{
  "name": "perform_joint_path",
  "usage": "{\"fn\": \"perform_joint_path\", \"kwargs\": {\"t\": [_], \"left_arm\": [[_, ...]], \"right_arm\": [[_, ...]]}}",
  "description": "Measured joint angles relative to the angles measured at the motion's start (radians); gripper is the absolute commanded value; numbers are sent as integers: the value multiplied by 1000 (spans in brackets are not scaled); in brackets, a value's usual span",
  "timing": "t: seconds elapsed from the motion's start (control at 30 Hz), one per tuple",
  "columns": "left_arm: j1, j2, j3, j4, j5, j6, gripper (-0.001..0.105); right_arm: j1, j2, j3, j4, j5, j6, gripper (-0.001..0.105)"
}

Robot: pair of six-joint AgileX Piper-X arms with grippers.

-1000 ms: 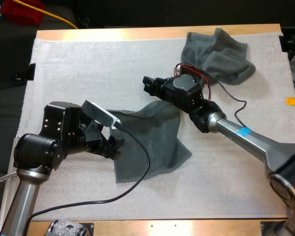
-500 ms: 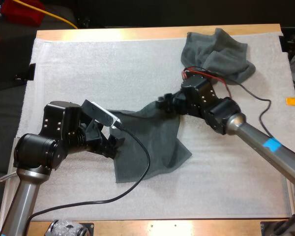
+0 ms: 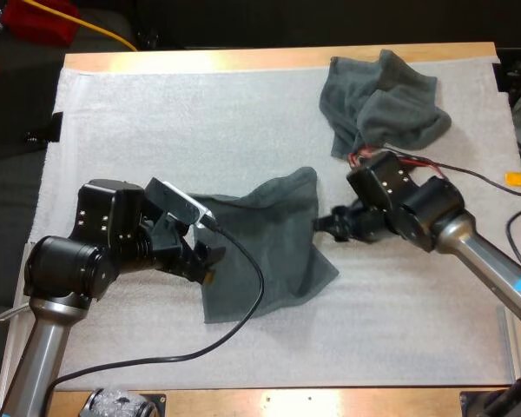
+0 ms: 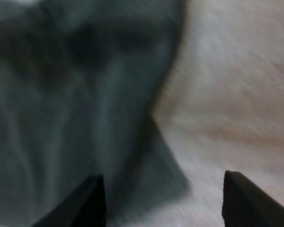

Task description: Pick towel from pile, fold and stack

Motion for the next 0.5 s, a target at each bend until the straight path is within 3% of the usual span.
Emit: {"fn": "perform_joint_path", "kwargs": {"t": [0.2,0.5], "left_arm": [[0,0,0,48,0,-3,66],[0,0,0,57,0,-3,66]], "right_arm": [[0,-47,0,117,55,-3,52],[-6,-50,50,36,40,11,52]]}}
